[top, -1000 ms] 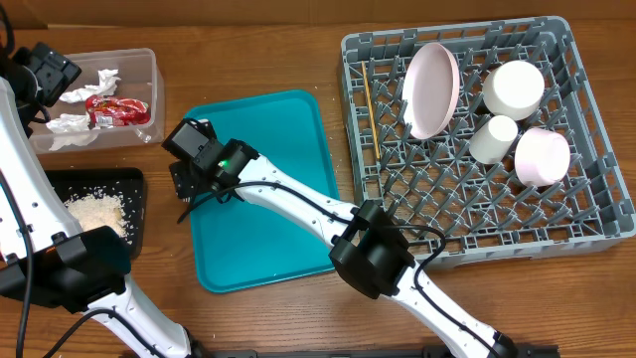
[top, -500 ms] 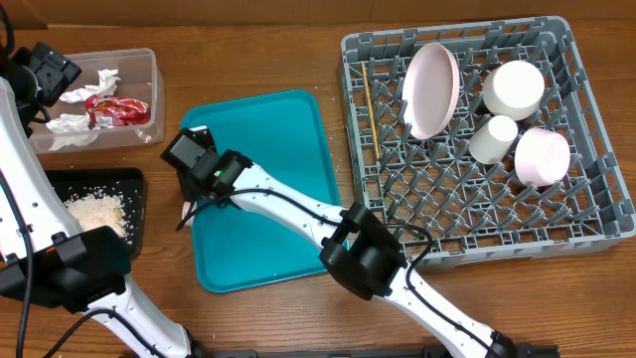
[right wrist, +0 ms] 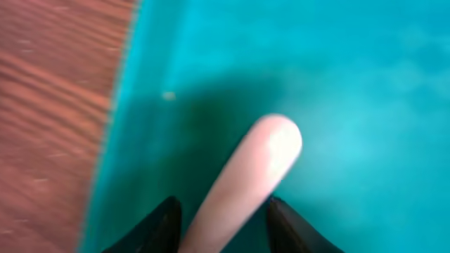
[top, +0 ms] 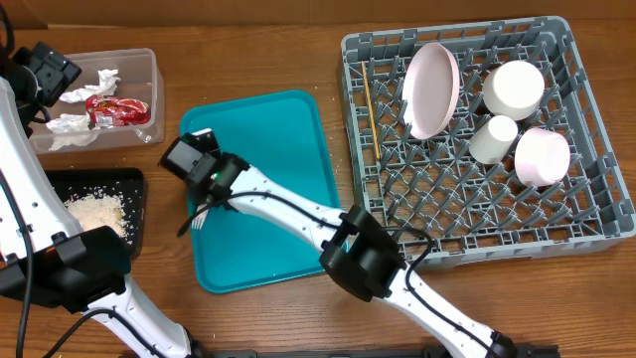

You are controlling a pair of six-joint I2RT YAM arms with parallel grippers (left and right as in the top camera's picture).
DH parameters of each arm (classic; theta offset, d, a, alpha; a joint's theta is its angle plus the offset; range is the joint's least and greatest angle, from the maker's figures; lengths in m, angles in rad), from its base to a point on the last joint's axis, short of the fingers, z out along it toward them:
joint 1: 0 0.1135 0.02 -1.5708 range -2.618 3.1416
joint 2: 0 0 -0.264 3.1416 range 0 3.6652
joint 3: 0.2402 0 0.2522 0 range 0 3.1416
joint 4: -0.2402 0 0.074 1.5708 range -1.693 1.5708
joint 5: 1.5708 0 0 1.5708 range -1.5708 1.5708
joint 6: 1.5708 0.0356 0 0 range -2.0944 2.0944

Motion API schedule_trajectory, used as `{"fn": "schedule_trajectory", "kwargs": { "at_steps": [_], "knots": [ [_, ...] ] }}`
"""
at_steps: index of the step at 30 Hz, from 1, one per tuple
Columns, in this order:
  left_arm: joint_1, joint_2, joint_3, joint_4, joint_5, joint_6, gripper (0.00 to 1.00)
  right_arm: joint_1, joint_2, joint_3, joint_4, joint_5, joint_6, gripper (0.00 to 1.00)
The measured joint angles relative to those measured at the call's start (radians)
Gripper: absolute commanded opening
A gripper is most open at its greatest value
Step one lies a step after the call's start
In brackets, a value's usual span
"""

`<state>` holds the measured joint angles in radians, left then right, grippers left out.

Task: Sort waste into correct bins and load items into the dishwasher rack
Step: 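Release the chopstick and move the right gripper back to the white fork, then grasp the white fork handle with the right gripper and lift it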

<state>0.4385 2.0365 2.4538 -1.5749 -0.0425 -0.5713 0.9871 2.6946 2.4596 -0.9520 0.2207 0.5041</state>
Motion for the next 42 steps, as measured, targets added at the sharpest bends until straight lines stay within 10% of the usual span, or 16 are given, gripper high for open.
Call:
{"fn": "schedule_trajectory", "kwargs": {
  "at_steps": [10,31,42],
  "knots": [
    [0.0,0.0,0.0,0.0,0.0,0.0,1.0,-0.098,-0.01,0.032,-0.236,0.02,0.033,0.63],
    [0.0,0.0,0.0,0.0,0.0,0.0,1.0,-0.15,-0.027,0.044,-0.497,-0.103,0.262,0.42],
    [0.0,0.0,0.0,0.0,0.0,0.0,1.0,-0.231,-0.044,0.113,-0.668,-0.235,0.367,0.74]
  ]
}}
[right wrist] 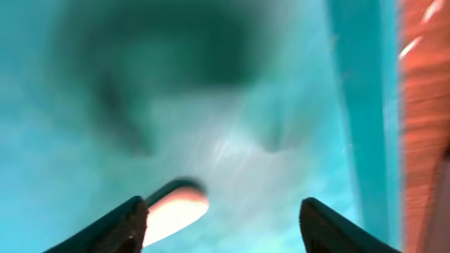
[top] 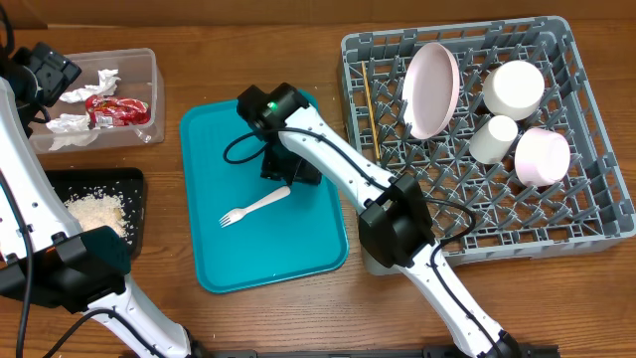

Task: Sort waste into correct bins and load items into the dishwasher rack
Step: 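Grasp the white fork handle with the right gripper and lift it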

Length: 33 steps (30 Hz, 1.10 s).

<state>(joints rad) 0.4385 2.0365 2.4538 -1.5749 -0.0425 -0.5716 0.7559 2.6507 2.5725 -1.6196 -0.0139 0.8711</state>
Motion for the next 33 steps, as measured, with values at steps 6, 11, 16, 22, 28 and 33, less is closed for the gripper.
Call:
{"fn": "schedule_trajectory", "kwargs": {
  "at_steps": [6,11,16,22,28,33],
  "knots": [
    [0.0,0.0,0.0,0.0,0.0,0.0,1.0,0.058,0.0,0.0,0.027,-0.087,0.151,0.65],
    [0.0,0.0,0.0,0.0,0.0,0.0,1.0,0.132,0.0,0.0,0.027,-0.082,0.32,0.68],
    [0.0,0.0,0.0,0.0,0.0,0.0,1.0,0.17,0.0,-0.017,0.094,-0.029,0.498,0.69],
    [0.0,0.0,0.0,0.0,0.0,0.0,1.0,0.153,0.0,-0.078,0.181,-0.005,0.612,0.68],
    [0.0,0.0,0.0,0.0,0.0,0.0,1.0,0.13,-0.017,-0.127,0.205,-0.008,0.67,0.65],
    [0.0,0.0,0.0,0.0,0.0,0.0,1.0,0.13,-0.038,-0.174,0.214,-0.023,0.686,0.5]
  ]
}}
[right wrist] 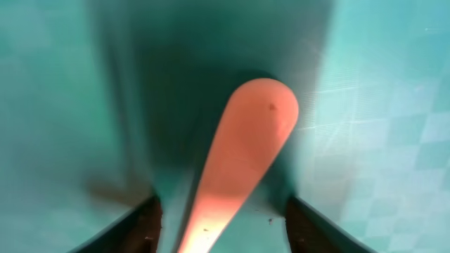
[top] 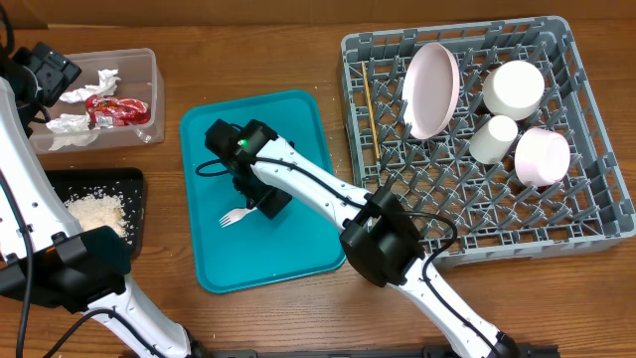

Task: Sort waste into correct bins and load items into the dishwasher rack
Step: 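Grasp the white fork handle with the right gripper and lift it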

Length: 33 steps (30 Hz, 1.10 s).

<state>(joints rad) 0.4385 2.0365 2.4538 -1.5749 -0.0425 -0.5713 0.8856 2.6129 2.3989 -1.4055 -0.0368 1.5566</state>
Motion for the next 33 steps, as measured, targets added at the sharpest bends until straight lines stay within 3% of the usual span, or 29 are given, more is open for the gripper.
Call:
{"fn": "schedule_trajectory", "kwargs": {
  "at_steps": [5,10,18,21,24,26,30,33],
  "knots": [
    [0.0,0.0,0.0,0.0,0.0,0.0,1.0,0.0,-0.029,-0.063,0.061,-0.054,0.006,0.5],
    [0.0,0.0,0.0,0.0,0.0,0.0,1.0,0.0,-0.052,-0.115,0.116,-0.113,0.009,0.29],
    [0.0,0.0,0.0,0.0,0.0,0.0,1.0,-0.006,-0.055,-0.122,0.111,-0.131,0.005,0.29],
    [0.0,0.0,0.0,0.0,0.0,0.0,1.0,-0.015,-0.055,-0.122,0.109,-0.14,-0.023,0.2],
    [0.0,0.0,0.0,0.0,0.0,0.0,1.0,-0.039,-0.055,-0.123,0.104,-0.14,-0.072,0.2],
    [0.0,0.0,0.0,0.0,0.0,0.0,1.0,-0.061,-0.055,-0.123,0.105,-0.138,-0.116,0.14],
    [0.0,0.0,0.0,0.0,0.0,0.0,1.0,-0.141,-0.057,-0.123,0.109,-0.135,-0.284,0.04],
    [0.0,0.0,0.0,0.0,0.0,0.0,1.0,-0.179,-0.058,-0.123,0.119,-0.129,-0.418,0.04]
  ]
}}
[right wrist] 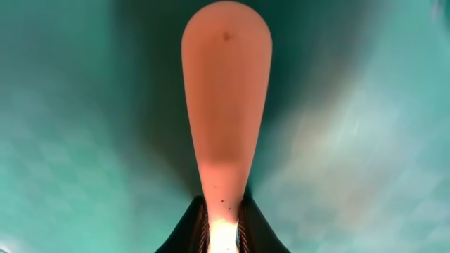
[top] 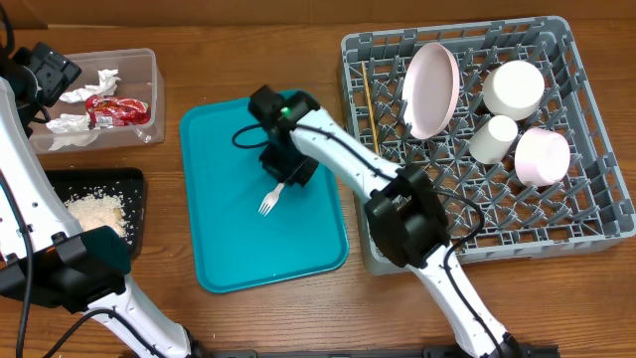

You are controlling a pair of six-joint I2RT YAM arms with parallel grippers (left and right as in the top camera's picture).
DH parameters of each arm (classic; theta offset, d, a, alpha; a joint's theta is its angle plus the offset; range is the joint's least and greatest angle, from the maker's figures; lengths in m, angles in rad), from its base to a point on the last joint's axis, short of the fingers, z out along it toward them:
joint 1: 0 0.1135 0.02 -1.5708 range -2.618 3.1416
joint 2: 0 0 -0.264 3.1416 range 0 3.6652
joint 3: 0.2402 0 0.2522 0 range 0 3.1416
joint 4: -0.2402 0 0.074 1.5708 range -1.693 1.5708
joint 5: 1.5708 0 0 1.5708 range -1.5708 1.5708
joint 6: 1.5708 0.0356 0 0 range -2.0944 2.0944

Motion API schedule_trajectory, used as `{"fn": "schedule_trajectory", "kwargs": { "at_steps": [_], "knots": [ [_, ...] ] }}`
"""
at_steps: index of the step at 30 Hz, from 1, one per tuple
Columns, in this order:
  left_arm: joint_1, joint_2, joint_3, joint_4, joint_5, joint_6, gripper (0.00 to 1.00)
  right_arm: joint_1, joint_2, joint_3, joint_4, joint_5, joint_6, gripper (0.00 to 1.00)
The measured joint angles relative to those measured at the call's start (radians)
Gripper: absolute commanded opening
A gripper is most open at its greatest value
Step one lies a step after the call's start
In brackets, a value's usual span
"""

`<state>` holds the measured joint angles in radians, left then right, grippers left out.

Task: Sort waste into correct bins and load items into the dishwasher rack
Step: 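Grasp the white fork handle with the right gripper and lift it, then carry the fork right and insert it into the rack's back-left area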

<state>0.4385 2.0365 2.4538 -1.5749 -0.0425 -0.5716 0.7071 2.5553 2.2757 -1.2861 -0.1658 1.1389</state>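
A pale pink plastic fork is over the middle of the teal tray, tines pointing down-left. My right gripper is shut on its handle. In the right wrist view the handle runs straight out from between the fingers, and the gripper pinches its narrow part above the teal surface. Whether the fork touches the tray cannot be told. My left gripper hovers by the clear waste bin at far left; how its jaws stand does not show.
The grey dishwasher rack on the right holds a pink plate, two white cups, a pink bowl and chopsticks. The clear bin holds wrappers. A black tray with rice sits at the left edge.
My right gripper was open astride the fork's handle low on the tray. Now it is shut on the handle, and fork and gripper sit further up and right, tines turned down-left.
First my right gripper was at the tray's left edge with the fork's handle between its fingers. Then the fork lay in the tray's middle with the gripper open beside it. Then the gripper straddled the handle, and now it grips it.
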Motion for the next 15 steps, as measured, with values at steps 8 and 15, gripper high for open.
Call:
{"fn": "schedule_trajectory", "kwargs": {
  "at_steps": [8,15],
  "knots": [
    [0.0,0.0,0.0,0.0,0.0,0.0,1.0,-0.01,-0.002,0.0,0.0,0.016,-0.254,0.04],
    [0.0,0.0,0.0,0.0,0.0,0.0,1.0,-0.011,-0.009,0.008,-0.044,0.098,-0.412,0.04]
  ]
}}
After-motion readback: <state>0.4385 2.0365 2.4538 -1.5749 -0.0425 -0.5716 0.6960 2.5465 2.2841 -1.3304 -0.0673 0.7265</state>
